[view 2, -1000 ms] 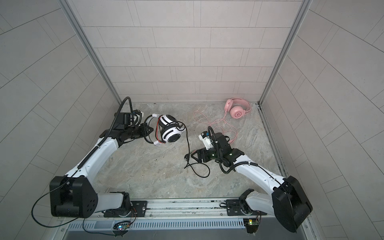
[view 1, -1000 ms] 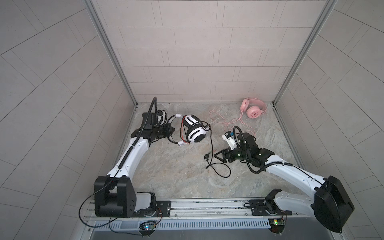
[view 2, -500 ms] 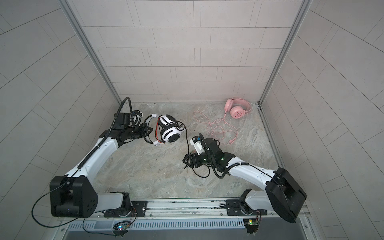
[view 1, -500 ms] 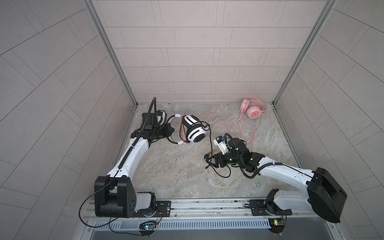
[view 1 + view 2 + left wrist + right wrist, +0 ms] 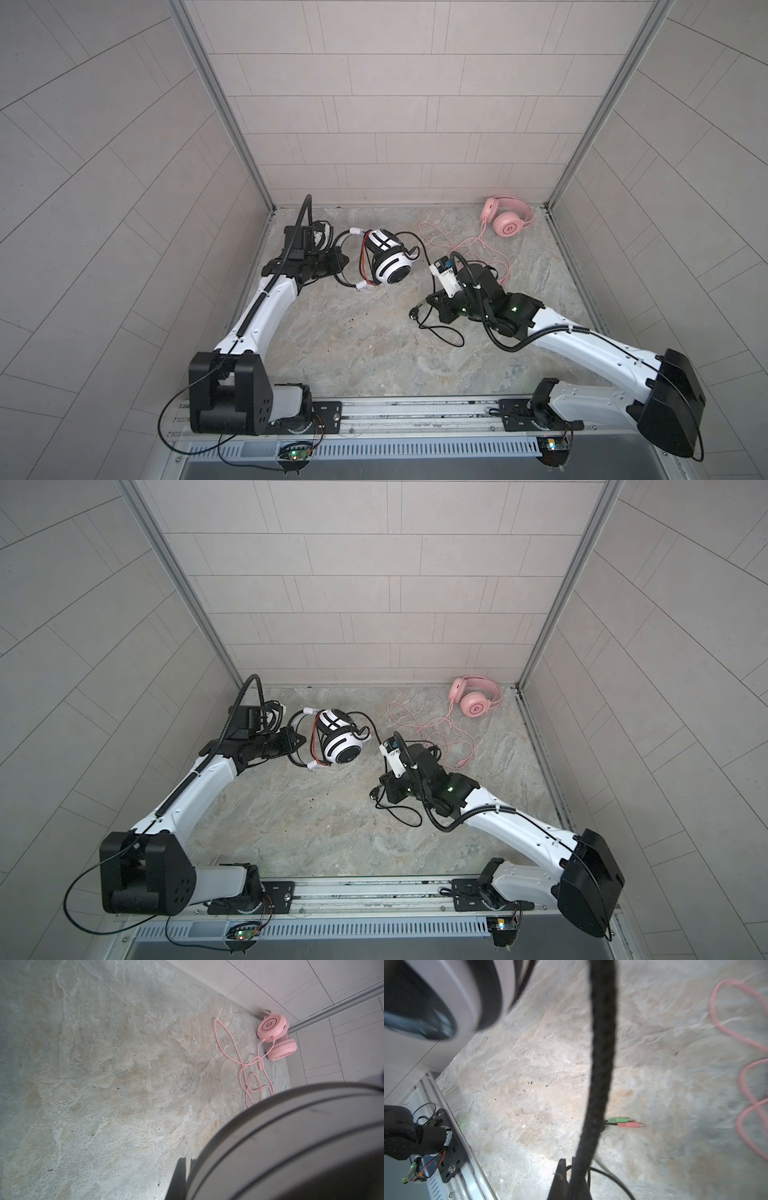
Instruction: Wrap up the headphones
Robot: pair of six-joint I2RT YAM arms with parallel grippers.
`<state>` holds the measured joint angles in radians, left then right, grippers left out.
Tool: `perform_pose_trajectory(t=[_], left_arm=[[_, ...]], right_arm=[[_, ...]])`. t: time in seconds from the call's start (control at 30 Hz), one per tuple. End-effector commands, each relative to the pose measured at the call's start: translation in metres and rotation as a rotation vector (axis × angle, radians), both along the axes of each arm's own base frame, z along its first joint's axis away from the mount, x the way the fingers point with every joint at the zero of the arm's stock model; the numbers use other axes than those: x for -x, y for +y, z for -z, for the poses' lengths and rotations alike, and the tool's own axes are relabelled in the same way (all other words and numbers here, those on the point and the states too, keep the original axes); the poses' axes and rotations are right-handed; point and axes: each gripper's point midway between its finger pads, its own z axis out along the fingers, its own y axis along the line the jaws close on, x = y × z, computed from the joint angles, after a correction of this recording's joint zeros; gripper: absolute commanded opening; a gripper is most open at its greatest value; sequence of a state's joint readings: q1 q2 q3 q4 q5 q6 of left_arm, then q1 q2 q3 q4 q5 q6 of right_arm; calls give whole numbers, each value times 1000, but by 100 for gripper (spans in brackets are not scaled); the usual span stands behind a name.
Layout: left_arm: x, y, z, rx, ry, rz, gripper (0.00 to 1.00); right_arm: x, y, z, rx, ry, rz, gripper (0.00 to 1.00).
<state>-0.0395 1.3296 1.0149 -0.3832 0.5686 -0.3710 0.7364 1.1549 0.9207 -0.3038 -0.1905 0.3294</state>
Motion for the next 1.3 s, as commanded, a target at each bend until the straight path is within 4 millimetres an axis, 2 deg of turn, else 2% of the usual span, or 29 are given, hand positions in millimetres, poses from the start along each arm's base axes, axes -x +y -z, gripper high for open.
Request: perform_pose_trajectory(t=[0.0, 0.13, 0.2, 0.33, 0.43, 0.53, 0.63, 0.77, 0.93, 1.07, 1.27], left_arm=[[-6, -15, -12, 89, -29, 41, 0], [-2, -35, -3, 109, 7, 103, 0], [1, -49, -3, 129, 20, 152, 0], [15, -75, -1, 86, 24, 256, 0], [22, -91, -6, 120, 23, 323, 0], [27, -102, -14, 146, 3, 372, 0], [28, -102, -21, 149, -18, 377, 0], [30, -98, -31, 136, -71, 365, 0], [28, -98, -48, 204, -129, 358, 0], [26, -97, -62, 233, -178, 354, 0], [23, -105, -108, 395, -256, 332, 0]], right_arm=[[-11, -32, -29, 161, -113, 36, 0], [-35, -40, -69, 172, -155, 35, 0], [-49, -41, -80, 173, -163, 33, 0], [-73, -40, -86, 169, -131, 8, 0], [-88, -37, -82, 142, -95, -12, 0], [-100, -34, -68, 125, -51, -16, 0], [-107, -38, -46, 141, -7, 11, 0], [-119, -62, -11, 160, 65, 124, 0], [-113, -69, 34, 175, 163, 150, 0], [-109, -69, 58, 172, 239, 161, 0], [-91, -68, 89, 196, 366, 138, 0]])
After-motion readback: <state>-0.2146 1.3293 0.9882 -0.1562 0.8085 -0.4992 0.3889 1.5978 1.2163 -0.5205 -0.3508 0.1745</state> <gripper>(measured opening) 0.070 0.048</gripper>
